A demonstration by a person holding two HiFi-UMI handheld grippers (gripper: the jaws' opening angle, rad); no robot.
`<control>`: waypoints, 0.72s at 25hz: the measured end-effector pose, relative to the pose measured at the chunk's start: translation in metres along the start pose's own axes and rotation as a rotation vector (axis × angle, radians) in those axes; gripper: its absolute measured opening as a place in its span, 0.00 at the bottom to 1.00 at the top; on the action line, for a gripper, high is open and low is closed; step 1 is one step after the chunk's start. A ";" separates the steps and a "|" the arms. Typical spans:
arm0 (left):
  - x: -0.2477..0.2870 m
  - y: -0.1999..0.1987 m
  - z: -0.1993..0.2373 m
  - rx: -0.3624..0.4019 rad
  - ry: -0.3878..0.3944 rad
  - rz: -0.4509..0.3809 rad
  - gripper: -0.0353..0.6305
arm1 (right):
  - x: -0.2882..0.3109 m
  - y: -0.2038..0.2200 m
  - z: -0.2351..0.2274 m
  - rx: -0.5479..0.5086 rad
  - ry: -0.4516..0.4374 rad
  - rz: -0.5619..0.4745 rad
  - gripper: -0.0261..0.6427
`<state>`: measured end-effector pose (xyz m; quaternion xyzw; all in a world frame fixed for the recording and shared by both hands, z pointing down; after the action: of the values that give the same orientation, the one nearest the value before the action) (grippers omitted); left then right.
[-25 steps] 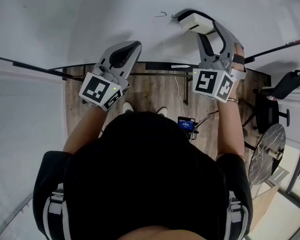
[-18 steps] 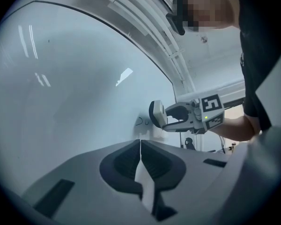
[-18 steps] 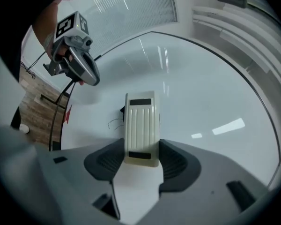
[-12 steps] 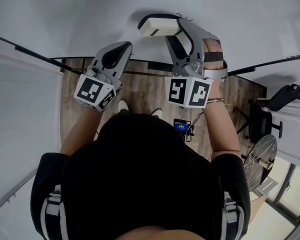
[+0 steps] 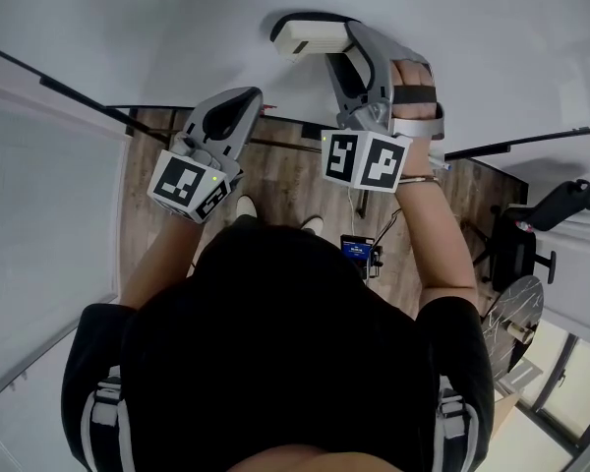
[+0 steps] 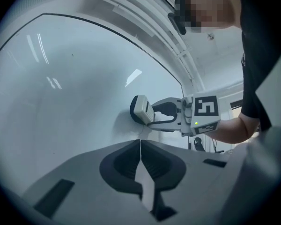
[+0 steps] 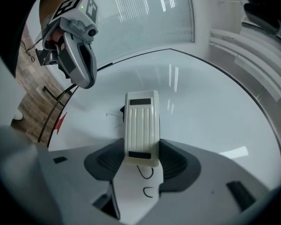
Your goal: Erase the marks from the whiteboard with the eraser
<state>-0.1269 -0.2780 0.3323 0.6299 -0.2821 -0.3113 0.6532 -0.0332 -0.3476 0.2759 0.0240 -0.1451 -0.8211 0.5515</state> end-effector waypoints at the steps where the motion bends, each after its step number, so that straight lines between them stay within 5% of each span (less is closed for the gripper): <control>1: 0.002 -0.001 -0.002 0.000 0.005 0.000 0.06 | -0.002 0.006 -0.002 0.015 0.001 0.008 0.38; 18: 0.042 0.007 -0.032 0.009 0.108 0.009 0.06 | -0.072 0.193 -0.003 0.214 0.058 0.339 0.38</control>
<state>-0.0750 -0.2896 0.3365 0.6474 -0.2506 -0.2724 0.6663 0.1686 -0.3496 0.3156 0.0812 -0.2178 -0.6954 0.6800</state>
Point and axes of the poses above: the fingertips, and each gripper's own axes: x forward along the fingers, z to its left, y out of its underside, the point moved 1 cm from there along -x, backward along the fingers
